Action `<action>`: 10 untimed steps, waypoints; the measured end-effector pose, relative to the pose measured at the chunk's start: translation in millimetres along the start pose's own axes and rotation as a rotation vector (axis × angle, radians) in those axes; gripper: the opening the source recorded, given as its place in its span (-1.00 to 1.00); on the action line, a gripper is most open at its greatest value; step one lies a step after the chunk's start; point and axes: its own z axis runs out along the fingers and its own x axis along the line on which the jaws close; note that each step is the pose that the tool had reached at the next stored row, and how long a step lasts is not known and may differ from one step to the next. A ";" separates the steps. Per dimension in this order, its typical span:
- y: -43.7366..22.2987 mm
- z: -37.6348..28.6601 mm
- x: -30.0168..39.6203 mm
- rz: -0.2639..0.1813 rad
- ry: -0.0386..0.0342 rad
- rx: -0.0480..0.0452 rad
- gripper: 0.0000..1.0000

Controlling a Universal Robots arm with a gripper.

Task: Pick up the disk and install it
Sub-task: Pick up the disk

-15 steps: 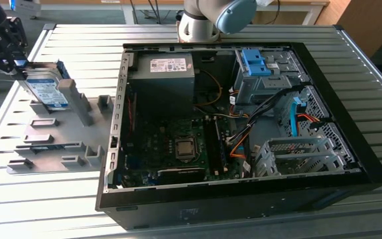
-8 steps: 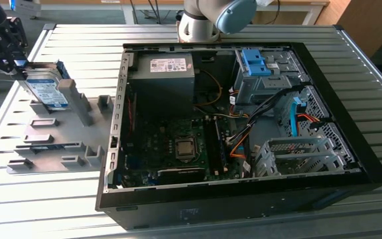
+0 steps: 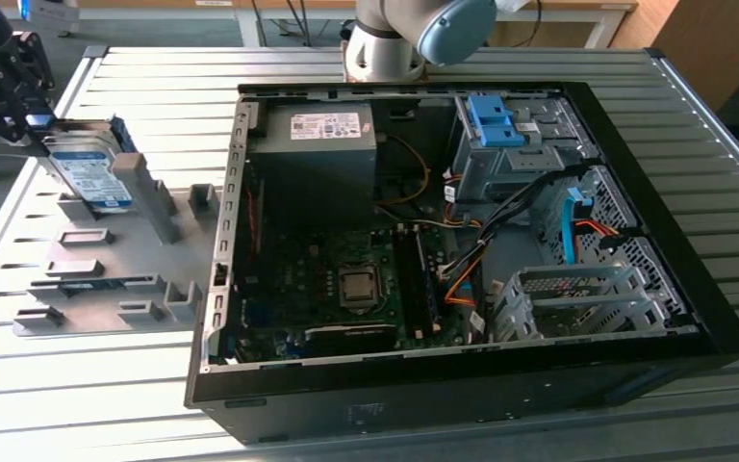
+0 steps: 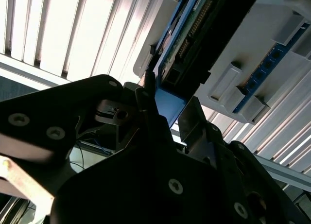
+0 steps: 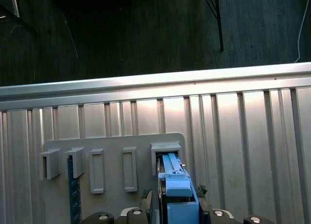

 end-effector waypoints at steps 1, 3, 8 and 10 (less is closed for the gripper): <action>0.0 0.2 0.0 0.000 0.0015 0.0002 -0.09; 0.0 0.9 0.0 0.000 0.0035 -0.0004 -0.09; 0.1 4.1 -0.2 0.008 0.0042 -0.0034 -0.09; 0.1 5.2 -0.2 0.008 0.0041 -0.0033 -0.09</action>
